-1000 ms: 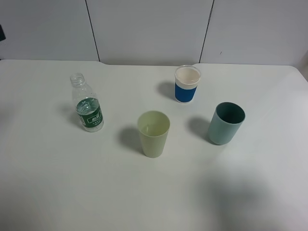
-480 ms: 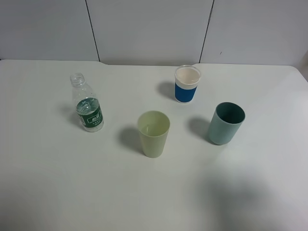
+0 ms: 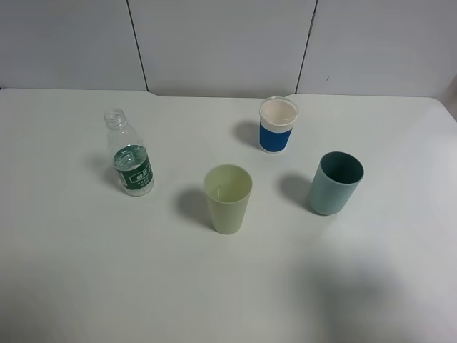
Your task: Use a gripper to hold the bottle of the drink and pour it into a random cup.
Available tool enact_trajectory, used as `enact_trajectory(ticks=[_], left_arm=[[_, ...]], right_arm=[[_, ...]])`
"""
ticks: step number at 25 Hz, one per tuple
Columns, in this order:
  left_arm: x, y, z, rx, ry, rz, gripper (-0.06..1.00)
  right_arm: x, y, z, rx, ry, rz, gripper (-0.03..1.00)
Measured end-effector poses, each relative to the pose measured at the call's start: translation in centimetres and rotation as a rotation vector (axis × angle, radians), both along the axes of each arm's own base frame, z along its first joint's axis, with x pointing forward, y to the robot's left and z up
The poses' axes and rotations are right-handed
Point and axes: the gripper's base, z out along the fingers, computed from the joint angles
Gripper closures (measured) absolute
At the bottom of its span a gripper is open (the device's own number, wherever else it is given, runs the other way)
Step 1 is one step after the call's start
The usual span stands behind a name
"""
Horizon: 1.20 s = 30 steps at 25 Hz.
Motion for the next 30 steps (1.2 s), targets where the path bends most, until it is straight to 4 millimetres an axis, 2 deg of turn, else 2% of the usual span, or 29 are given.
enact_trajectory(ticks=[7, 12, 16, 30], left_arm=[[-0.9, -0.6, -2.0, -0.01, -0.007, 0.043, 0.03], [-1.9, -0.8, -2.2, -0.009, -0.051, 0.092, 0.03], [-2.1, -1.0, -3.5, -0.042, 0.022, 0.082, 0.03], [-2.0, -1.1, -3.7, -0.041, 0.033, 0.068, 0.03]], right_arm=[[0.0, 0.0, 0.0, 0.0, 0.0, 0.0, 0.22], [0.0, 0.0, 0.0, 0.0, 0.0, 0.0, 0.22], [0.0, 0.0, 0.0, 0.0, 0.0, 0.0, 0.22], [0.0, 0.0, 0.0, 0.0, 0.0, 0.0, 0.22]])
